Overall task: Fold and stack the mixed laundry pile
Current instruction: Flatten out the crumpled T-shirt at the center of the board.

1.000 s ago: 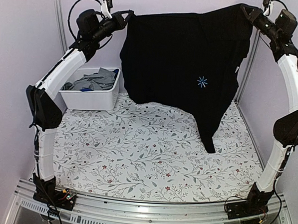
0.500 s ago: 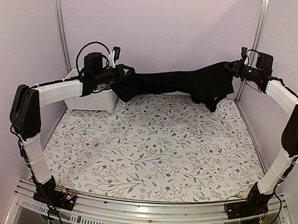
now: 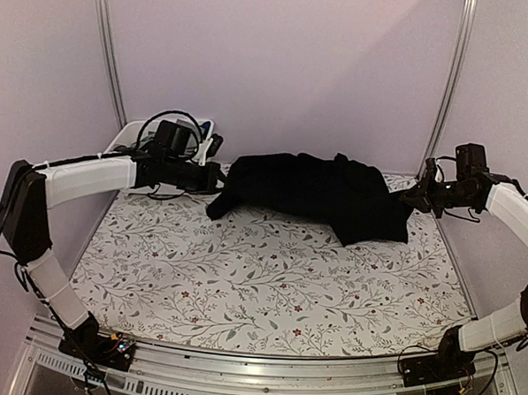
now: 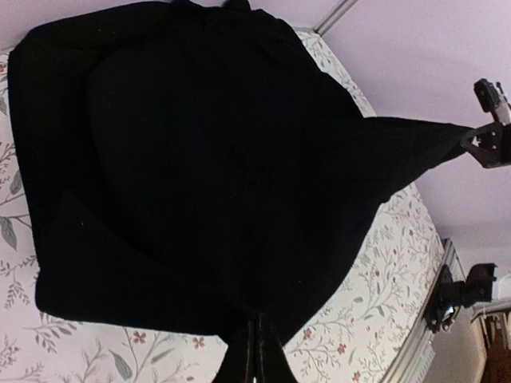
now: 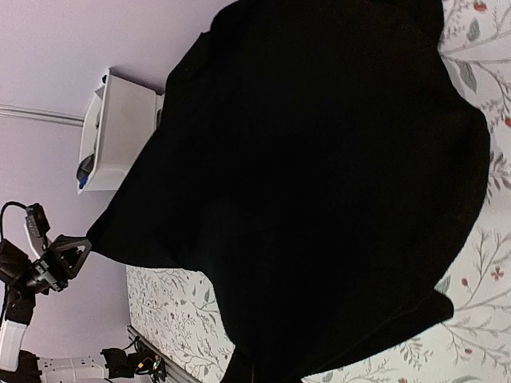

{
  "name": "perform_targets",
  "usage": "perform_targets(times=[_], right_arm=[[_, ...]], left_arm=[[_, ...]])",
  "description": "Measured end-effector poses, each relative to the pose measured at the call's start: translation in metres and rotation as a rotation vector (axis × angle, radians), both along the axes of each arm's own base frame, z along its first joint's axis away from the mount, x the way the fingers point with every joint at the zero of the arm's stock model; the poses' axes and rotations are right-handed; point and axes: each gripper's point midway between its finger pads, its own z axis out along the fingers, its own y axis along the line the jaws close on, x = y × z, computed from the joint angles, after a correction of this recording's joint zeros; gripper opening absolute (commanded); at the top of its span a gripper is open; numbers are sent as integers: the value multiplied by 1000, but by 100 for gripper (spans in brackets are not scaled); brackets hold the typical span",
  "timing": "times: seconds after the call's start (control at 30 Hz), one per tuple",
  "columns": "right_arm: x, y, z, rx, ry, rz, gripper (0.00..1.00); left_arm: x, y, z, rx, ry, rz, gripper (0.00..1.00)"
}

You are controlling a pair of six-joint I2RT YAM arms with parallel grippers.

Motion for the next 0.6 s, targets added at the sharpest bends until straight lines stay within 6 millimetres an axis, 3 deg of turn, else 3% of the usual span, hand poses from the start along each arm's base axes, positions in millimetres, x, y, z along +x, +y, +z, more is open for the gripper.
perform_targets(times=[0.07, 0.1, 0.13, 0.17, 0.23, 0.3, 0.4, 0.5, 0.6], right_arm=[[-26, 0, -14, -8, 70, -4, 6], [-39, 0, -24, -11, 115, -7, 20], [-52, -1, -34, -14, 163, -11, 38], [-65, -1, -44, -14, 217, -19, 50], [-86, -3, -58, -22, 307, -34, 64], [-98, -6, -62, -35, 354, -55, 66], [-100, -10, -48, -53, 324, -74, 64], [-86, -8, -36, -52, 272, -60, 58], [-62, 1, -40, -59, 245, -13, 54]], left_arm=[[-31, -5, 8, 26, 2, -49, 0], [-45, -7, 12, 35, 2, -75, 2], [-61, -10, 14, 51, 3, -108, 12], [-75, -13, 13, 68, 6, -139, 29], [-98, -15, 10, 93, 23, -188, 59], [-121, -10, -2, 116, 63, -215, 68], [-138, 12, -15, 135, 114, -177, 71], [-128, 40, -18, 127, 130, -69, 69], [-101, 72, -30, 153, 164, 90, 62]])
